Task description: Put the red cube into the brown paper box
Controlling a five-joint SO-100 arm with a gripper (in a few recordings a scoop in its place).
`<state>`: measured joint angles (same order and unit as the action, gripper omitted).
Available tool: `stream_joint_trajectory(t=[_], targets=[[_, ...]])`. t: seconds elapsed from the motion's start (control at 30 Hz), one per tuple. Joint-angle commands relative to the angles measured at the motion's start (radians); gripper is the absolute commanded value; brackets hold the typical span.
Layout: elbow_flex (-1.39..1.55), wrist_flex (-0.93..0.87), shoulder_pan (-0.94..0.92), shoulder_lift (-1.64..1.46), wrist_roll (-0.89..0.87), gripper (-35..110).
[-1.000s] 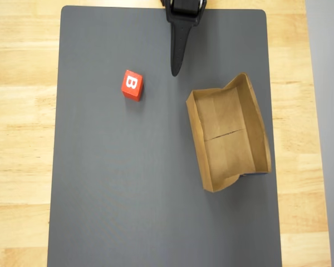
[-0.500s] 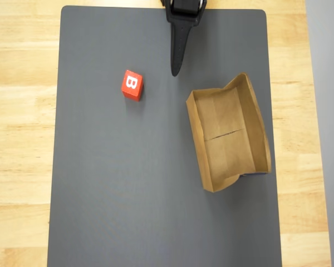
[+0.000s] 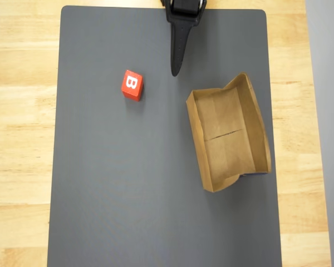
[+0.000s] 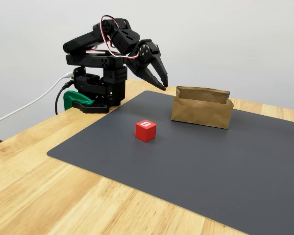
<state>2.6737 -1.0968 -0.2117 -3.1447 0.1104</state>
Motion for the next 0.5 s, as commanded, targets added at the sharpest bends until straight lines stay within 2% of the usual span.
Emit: stream_joint_trajectory(t=[0.0,0.47], targets=[[-0.002,-0.008,-0.008,0.003,0.003,0],[-0.002,-0.008,0.005,0.003,0.020,0]])
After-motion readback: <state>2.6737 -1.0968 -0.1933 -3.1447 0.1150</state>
